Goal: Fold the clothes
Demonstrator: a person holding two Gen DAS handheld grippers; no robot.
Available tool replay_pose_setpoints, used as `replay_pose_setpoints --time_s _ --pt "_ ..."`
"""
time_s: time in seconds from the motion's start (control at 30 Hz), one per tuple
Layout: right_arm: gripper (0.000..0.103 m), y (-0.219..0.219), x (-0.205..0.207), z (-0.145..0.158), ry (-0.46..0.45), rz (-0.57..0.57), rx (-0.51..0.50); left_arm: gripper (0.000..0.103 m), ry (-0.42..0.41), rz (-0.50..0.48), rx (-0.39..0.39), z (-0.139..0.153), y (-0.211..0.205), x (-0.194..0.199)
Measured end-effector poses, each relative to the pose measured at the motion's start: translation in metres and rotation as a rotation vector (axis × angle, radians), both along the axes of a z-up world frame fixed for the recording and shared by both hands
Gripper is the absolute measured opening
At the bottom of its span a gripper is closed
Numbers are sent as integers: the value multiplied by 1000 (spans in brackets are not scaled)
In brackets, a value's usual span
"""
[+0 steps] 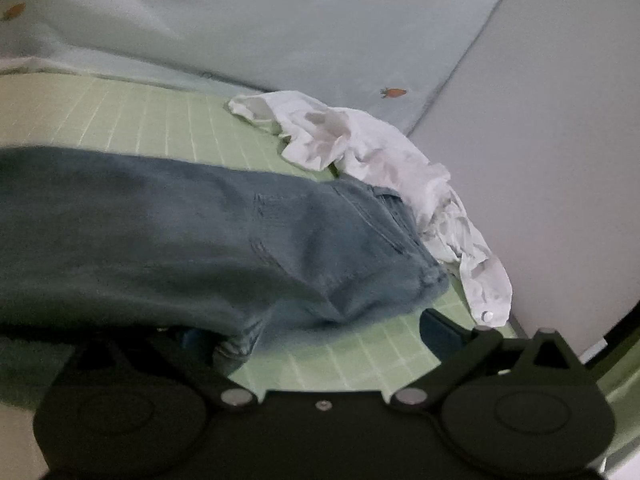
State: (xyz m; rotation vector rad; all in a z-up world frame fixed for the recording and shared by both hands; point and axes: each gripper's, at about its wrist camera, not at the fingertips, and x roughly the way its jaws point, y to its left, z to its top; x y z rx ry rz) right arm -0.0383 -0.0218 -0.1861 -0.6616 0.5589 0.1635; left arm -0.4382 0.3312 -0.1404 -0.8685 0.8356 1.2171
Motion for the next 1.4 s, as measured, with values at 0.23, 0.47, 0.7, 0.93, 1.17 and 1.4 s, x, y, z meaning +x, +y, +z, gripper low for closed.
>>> replay_pose_setpoints --time_s 0.23,0.47,0.7,0.93,1.17,1.4 --pt "103 -8 -15 -38 6 79 -157 22 -4 -17 4 -1 3 -3" --pt "103 -6 -17 -33 60 4 -129 22 -50 -5 -10 -2 6 -11" --pt "103 -10 -22 -29 110 -43 -79 22 -51 -23 -3 -2 5 -12" --pt "103 -3 -50 5 197 78 63 22 -66 -26 -4 -3 6 -15" --pt "103 25 -52 37 212 195 334 40 -85 -73 -13 -1 4 -13" --pt "103 42 -34 -17 415 122 366 83 -57 -36 -10 3 1 -25"
